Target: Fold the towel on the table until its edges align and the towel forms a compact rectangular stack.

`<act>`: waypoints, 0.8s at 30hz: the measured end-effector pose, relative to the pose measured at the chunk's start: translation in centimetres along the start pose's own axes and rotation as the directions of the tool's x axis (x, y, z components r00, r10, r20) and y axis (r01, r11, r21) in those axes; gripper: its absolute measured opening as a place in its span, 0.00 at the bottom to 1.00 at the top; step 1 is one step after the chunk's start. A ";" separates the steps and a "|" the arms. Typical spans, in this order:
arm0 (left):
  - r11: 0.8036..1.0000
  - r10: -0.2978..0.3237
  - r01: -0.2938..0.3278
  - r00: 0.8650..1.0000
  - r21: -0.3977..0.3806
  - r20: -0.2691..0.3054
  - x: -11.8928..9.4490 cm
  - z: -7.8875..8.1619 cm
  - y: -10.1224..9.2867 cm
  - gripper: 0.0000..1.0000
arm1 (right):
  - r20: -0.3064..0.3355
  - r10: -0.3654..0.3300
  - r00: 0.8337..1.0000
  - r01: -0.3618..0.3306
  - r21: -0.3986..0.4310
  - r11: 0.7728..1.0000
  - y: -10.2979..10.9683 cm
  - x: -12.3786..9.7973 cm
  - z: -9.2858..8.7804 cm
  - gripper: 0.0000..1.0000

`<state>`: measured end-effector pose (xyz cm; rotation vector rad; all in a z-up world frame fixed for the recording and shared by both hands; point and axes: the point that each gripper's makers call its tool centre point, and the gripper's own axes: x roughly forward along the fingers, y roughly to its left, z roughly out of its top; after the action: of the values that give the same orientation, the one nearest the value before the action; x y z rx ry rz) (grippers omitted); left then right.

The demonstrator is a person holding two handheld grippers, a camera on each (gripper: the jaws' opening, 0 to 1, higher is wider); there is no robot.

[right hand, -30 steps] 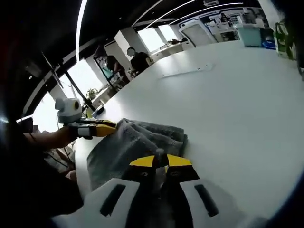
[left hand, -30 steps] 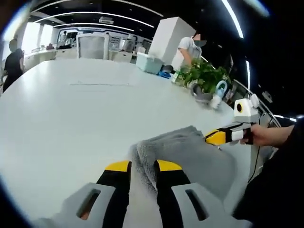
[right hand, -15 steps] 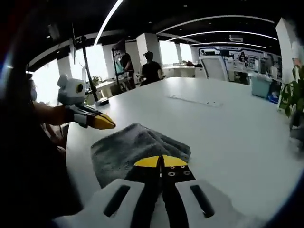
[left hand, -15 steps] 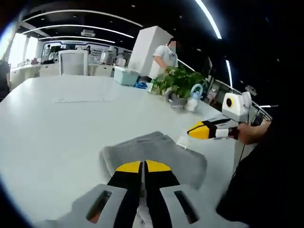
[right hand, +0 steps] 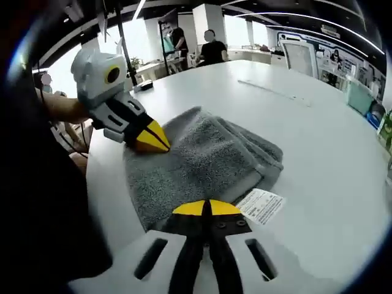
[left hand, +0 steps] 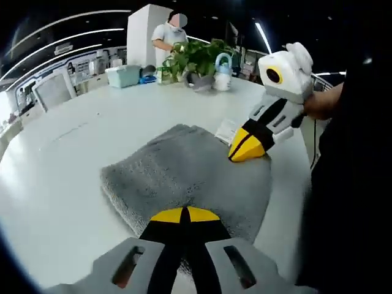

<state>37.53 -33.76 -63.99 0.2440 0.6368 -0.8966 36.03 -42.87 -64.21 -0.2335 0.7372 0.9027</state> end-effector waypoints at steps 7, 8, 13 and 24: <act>0.999 0.025 -0.024 1.000 -0.025 0.014 0.9 0.8 1.7 0.01 | 0.020 -0.042 0.999 0.042 -0.003 0.999 -2.7 1.4 1.5 0.00; 0.999 0.026 -0.026 1.000 -0.025 0.014 1.0 0.9 1.8 0.01 | 0.023 -0.044 0.999 0.044 -0.005 0.999 -2.9 1.5 1.6 0.00; 0.999 0.027 -0.026 1.000 -0.034 0.014 1.8 1.6 3.4 0.01 | 0.036 -0.052 0.998 0.053 -0.007 0.999 -4.1 2.2 2.4 0.00; 0.998 -0.007 0.006 1.000 -0.060 -0.019 3.4 2.6 5.8 0.01 | 0.064 -0.070 0.996 0.069 0.015 0.998 -6.4 3.4 3.7 0.00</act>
<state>44.72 -33.58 -64.33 0.1969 0.6813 -0.8812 44.15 -42.91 -64.47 -0.2165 0.6711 0.8358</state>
